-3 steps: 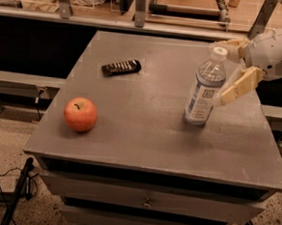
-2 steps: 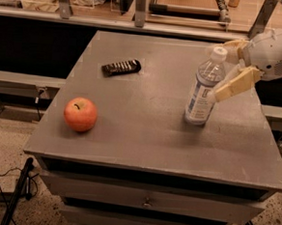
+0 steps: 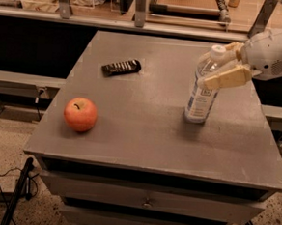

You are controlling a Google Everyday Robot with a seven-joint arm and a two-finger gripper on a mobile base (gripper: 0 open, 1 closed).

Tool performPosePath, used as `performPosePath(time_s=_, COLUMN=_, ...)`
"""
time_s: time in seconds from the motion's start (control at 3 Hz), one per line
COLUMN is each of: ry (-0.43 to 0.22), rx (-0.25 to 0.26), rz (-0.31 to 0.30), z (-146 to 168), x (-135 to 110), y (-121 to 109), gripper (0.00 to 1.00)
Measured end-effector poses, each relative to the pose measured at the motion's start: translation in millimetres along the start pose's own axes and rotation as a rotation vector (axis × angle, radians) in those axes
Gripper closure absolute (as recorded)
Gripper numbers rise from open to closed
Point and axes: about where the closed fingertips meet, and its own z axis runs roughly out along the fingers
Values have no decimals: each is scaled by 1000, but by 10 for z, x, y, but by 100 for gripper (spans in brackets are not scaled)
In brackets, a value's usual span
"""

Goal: Pick blue plastic bottle

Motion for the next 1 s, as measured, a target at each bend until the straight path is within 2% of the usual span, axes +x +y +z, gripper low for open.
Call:
performPosePath(time_s=0.33, ry=-1, rx=-2, rz=-2, z=21, x=-11, y=-2, gripper=86)
performPosePath(time_s=0.67, ry=-1, rx=-10, rz=-9, z=40, x=-30, y=6, gripper=100)
performPosePath(time_s=1.0, ry=0, rx=-17, rz=-21, z=48, x=-61, y=20, gripper=100)
